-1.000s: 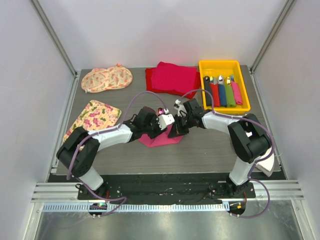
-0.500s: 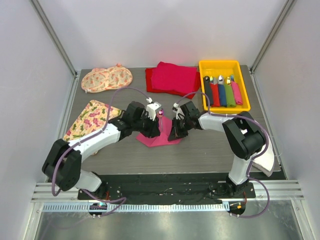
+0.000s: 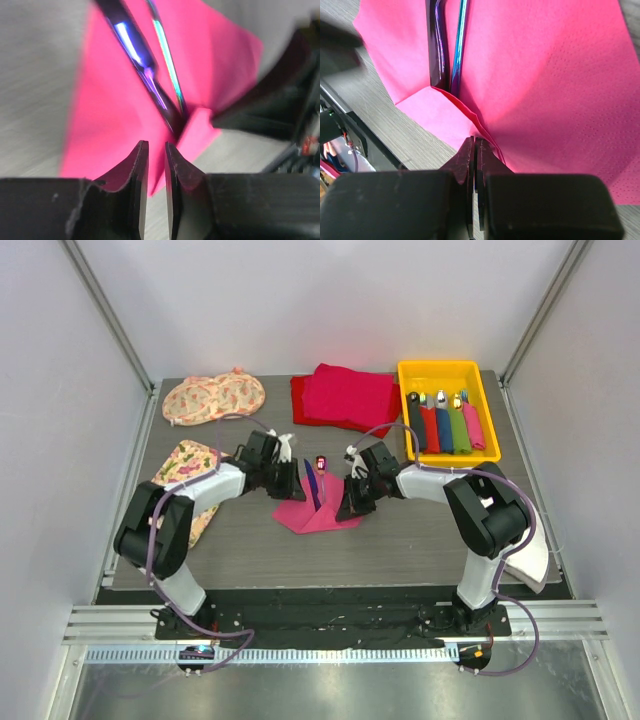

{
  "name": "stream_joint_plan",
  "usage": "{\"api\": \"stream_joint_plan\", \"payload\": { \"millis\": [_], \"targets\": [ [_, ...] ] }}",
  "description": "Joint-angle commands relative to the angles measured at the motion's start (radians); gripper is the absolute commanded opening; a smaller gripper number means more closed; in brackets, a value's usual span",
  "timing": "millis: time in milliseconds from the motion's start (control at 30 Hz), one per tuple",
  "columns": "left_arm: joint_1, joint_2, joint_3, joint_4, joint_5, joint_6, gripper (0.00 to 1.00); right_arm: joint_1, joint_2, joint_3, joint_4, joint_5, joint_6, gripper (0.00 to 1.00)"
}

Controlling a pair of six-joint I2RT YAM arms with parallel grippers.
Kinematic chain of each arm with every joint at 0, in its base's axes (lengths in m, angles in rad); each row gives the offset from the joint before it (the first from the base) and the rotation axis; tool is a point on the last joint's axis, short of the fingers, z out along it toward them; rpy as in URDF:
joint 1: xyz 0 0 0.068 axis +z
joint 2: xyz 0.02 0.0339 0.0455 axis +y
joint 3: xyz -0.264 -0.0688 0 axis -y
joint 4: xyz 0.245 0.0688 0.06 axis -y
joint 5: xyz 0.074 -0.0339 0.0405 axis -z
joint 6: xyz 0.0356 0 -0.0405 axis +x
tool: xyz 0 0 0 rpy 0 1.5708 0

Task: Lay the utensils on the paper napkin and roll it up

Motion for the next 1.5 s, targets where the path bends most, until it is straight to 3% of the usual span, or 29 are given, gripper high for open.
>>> {"api": "stream_joint_plan", "payload": {
  "millis": [0,67,133,233,1467],
  "targets": [
    [0.019,0.078,0.225,-0.161,-0.185,-0.036,0.22,0.005,0.005,0.035,0.005,0.02,-0.018,0.01],
    [0.018,0.115,0.291,-0.226,-0.232,-0.038,0.23,0.005,0.005,0.035,0.005,0.021,-0.018,0.01],
    [0.002,0.151,0.34,-0.286,-0.372,-0.078,0.23,0.005,0.001,0.032,0.005,0.024,-0.018,0.01],
    [-0.016,0.206,0.408,-0.378,-0.479,-0.107,0.18,0.008,0.001,0.032,0.006,0.026,-0.019,0.01],
    [-0.077,0.384,0.543,-0.387,-0.486,-0.143,0.25,0.008,0.006,0.028,0.005,0.036,-0.024,0.01]
  ]
}}
